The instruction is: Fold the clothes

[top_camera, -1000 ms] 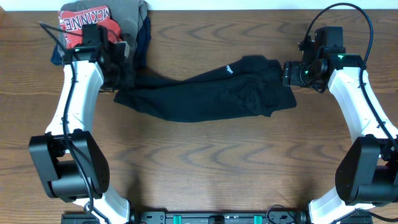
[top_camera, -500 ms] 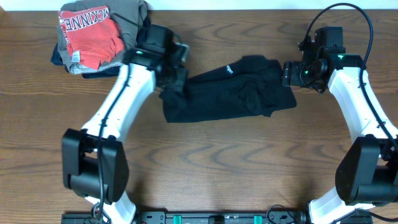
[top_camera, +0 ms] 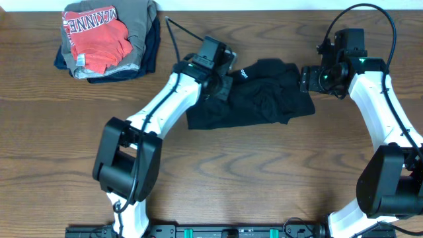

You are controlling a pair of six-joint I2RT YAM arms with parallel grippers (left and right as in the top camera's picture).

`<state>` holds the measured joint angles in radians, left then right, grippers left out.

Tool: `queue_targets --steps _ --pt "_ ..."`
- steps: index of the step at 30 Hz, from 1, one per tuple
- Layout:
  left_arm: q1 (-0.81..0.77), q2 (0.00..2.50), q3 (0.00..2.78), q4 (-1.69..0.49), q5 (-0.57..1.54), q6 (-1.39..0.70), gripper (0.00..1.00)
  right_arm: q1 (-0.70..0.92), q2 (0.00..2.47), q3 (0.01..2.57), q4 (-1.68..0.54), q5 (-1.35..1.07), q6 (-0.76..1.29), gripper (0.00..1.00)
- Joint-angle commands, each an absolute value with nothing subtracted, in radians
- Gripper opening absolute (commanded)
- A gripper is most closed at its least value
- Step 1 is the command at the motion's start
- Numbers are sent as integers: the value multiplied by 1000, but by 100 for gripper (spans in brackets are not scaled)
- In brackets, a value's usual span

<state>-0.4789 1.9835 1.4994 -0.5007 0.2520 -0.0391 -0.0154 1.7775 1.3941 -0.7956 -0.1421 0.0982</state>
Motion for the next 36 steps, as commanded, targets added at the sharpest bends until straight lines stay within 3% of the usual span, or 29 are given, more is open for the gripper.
queue_targets --steps 1,5,6,7,8,19,36 --pt "-498 2001 1510 -460 251 -70 6 -12 1786 1404 -797 -146 107 80" --pt "-504 2006 1510 -404 251 -75 8 -13 1786 1404 -796 -146 107 80" --pt "-504 2006 1510 -395 251 -81 36 -13 1786 1404 -797 -146 107 80" --pt "-503 2006 1510 -389 251 -89 81 -13 1786 1404 -797 -146 107 80" --pt "-503 2006 1510 -387 251 -88 98 -13 1786 1404 -797 -146 108 82" --pt "-435 1879 1512 -475 250 -88 98 -26 1787 1402 -783 -93 107 86" --pt "-73 1739 1511 -843 170 -12 98 -66 2032 1400 -631 -194 50 86"
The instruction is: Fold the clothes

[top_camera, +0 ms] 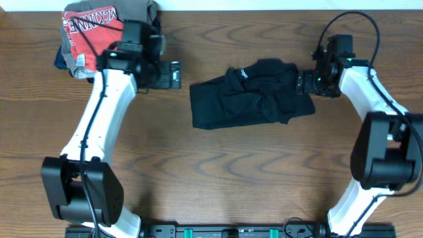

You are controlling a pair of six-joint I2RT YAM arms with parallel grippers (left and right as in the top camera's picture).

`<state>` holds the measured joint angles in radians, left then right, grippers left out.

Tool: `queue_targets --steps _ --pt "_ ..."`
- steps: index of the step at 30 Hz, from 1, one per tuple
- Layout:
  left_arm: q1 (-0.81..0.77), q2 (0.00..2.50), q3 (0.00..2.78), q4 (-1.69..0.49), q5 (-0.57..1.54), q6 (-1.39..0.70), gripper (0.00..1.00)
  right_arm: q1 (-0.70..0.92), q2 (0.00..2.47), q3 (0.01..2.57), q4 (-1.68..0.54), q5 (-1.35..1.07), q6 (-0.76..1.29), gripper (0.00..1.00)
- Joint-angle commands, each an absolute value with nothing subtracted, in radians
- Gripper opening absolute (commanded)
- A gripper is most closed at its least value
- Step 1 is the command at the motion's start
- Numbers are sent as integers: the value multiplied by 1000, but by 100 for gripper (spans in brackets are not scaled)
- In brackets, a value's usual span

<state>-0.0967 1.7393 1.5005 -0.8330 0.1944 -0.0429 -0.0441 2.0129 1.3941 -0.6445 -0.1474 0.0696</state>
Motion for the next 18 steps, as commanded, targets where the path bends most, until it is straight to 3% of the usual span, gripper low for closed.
queue_targets --steps 1,10,15,18 --pt "-63 1739 1511 -847 170 -12 98 -70 2041 1400 -622 -217 51 86" --pt "-51 1739 1511 -848 167 4 98 -88 2113 1399 -610 -379 51 78" --pt "-51 1739 1511 -852 167 7 98 -95 2165 1398 -619 -433 51 63" --pt "-51 1739 1511 -852 167 7 98 -105 2179 1398 -621 -463 51 46"
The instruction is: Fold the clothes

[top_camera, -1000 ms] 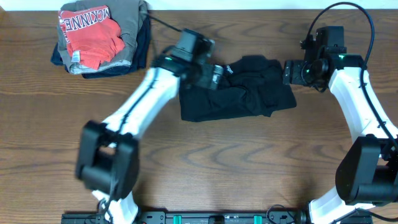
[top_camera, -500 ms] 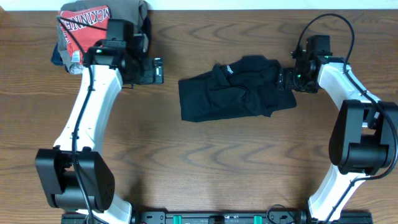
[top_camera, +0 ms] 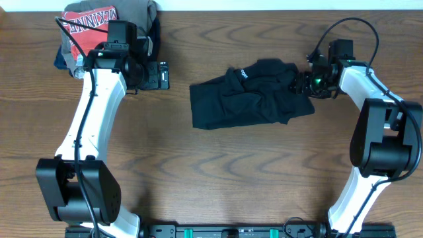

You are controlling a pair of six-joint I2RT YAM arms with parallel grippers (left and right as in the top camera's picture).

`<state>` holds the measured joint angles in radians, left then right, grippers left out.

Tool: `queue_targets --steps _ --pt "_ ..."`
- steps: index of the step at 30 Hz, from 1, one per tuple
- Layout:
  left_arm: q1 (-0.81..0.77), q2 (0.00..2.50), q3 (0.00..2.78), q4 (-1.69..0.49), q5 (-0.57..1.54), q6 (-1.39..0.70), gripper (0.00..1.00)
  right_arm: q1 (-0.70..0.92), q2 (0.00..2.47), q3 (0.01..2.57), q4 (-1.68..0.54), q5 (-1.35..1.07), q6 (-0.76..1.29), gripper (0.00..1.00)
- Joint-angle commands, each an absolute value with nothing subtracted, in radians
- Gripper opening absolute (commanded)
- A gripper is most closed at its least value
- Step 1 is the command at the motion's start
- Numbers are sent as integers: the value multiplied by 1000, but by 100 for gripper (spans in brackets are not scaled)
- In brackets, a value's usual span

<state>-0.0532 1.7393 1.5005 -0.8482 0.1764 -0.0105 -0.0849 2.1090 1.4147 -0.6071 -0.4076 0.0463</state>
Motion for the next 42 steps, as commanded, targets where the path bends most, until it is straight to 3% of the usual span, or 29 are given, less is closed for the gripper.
queue_targets --steps 1,5,7,18,25,33,42 --pt "-51 1739 1511 -852 167 7 98 -109 2181 1398 -621 -469 51 39" --pt "-51 1739 1511 -852 167 7 98 -140 2180 1399 -609 -484 51 6" --pt "-51 1739 1511 -852 167 7 98 -165 2180 1399 -603 -488 51 1" --pt "-51 1739 1511 -852 164 7 98 -402 2106 1471 -654 -633 -38 1" --pt "-51 1739 1511 -853 164 6 98 -422 2052 1644 -859 -640 -149 1" --pt "-51 1739 1511 -852 164 7 98 -283 1984 1854 -1035 -640 -162 1" --pt "-51 1739 1511 -844 164 7 98 69 1963 1922 -1037 -509 -95 1"
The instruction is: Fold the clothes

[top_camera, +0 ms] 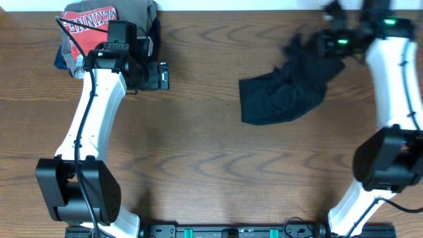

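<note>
A black garment (284, 89) hangs crumpled from my right gripper (322, 43) at the upper right, its lower part trailing on the wooden table (198, 165). That gripper is shut on the garment's upper edge and looks blurred. My left gripper (164, 75) is near the upper left, beside the clothes pile (106, 36), holding nothing; whether it is open or shut does not show.
A pile of folded clothes, red shirt on top with grey and navy pieces under it, sits at the table's far left corner. The left arm stretches from the front edge up toward that pile.
My right gripper has risen and moved toward the back right with the black garment in it. The garment has shifted right, off its middle spot. The left arm has not moved.
At first my left gripper was on the garment's left edge and the right one by its right edge. Then the left arm was back by the pile with the garment lying flat. The right gripper closed in on the right edge and now holds it lifted.
</note>
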You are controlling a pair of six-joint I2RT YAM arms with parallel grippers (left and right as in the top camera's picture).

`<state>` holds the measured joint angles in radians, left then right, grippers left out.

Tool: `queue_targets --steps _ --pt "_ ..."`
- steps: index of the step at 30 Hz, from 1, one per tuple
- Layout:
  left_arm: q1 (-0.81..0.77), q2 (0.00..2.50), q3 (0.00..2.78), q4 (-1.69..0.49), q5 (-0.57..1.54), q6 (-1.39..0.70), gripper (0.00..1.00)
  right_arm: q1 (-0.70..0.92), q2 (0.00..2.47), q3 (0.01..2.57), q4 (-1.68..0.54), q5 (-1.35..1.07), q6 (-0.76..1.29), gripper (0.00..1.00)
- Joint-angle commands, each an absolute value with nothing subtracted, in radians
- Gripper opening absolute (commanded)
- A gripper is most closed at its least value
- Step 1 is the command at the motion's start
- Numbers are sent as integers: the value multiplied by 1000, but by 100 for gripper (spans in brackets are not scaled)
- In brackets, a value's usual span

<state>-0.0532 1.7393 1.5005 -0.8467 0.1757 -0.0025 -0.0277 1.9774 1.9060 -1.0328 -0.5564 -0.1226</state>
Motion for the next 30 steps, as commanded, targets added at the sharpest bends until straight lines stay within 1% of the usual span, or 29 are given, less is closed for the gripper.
queue_targets --steps 1,3,7,10,13,14,15,16,17,18,22,30 --pt "-51 1739 1511 -841 164 7 98 107 1966 1922 -1037 -487 -83 1" --pt "-51 1739 1511 -833 164 16 98 204 1970 1914 -1036 -425 -55 1" --pt "-51 1739 1511 -829 164 30 98 336 1994 1910 -1040 -336 -13 2" --pt "-51 1739 1511 -829 164 30 98 403 2021 1894 -1041 -274 14 3" --pt "-51 1739 1511 -829 163 30 98 432 2058 1858 -1039 -242 32 4" --pt "-51 1739 1511 -829 163 30 98 434 2071 1845 -1036 -238 33 6" --pt "-51 1739 1511 -829 164 30 98 433 2084 1837 -1034 -236 33 15" --pt "-51 1739 1511 -829 163 30 98 433 2101 1832 -1035 -236 33 31" --pt "-51 1739 1511 -829 164 30 98 433 2116 1830 -1037 -237 33 39" --pt "-51 1739 1511 -829 163 30 98 433 2130 1830 -1041 -244 32 41" --pt "-51 1739 1511 -828 164 30 98 446 2162 1823 -1079 -288 25 43" --pt "-51 1739 1511 -815 164 30 98 493 2162 1786 -1103 -382 24 44"
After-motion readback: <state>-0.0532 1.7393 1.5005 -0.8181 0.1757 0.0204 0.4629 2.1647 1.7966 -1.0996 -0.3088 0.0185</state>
